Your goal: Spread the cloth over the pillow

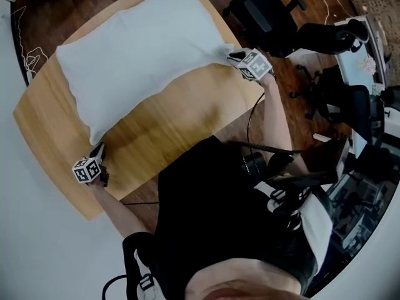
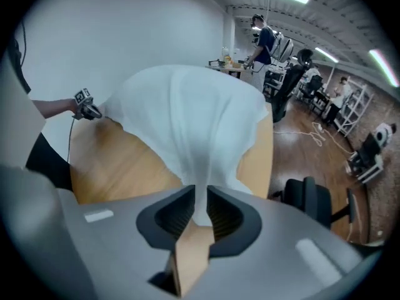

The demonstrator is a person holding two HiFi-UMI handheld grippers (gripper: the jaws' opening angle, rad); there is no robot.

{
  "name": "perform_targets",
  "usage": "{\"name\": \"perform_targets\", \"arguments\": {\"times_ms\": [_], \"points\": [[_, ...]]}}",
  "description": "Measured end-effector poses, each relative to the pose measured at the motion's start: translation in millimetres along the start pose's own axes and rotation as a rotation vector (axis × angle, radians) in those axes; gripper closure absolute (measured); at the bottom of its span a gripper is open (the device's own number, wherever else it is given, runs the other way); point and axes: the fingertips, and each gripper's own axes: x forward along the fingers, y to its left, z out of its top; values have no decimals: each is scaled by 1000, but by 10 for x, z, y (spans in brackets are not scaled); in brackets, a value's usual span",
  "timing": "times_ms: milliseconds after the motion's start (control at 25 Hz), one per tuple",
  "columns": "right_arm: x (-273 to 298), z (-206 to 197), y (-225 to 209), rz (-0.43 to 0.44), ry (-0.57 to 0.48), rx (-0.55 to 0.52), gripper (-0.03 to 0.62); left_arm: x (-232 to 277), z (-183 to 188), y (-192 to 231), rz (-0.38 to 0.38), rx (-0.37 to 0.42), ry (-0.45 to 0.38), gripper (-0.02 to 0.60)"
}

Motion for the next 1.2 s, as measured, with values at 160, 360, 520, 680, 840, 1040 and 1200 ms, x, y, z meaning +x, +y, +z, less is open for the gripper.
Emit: {"name": "perform_targets", "arguments": {"times_ms": [160,360,520,680,840,1040,1200], "points": [[-219,354,-638,-215,-85,25,533,-388,597,145,116,-42,-217,578],[-328,1162,-730,-157,-227,-5,542,-366,1447,-124,54,4,-423,578],[-528,1311,243,159,-394,-22,539,215,1096,-268,52,189,-123,578],[-182,895,825,207,-299,69,533,-95,715,93,207,291,4,470],[62,486,863,207,-222,168,534,123,496,113,203,372,117,314],[9,219,826,171,-180,169,534,244,434,155,232,342,96,559],[0,116,863,142,-154,155,534,14,317,250,274,349,107,566]]}}
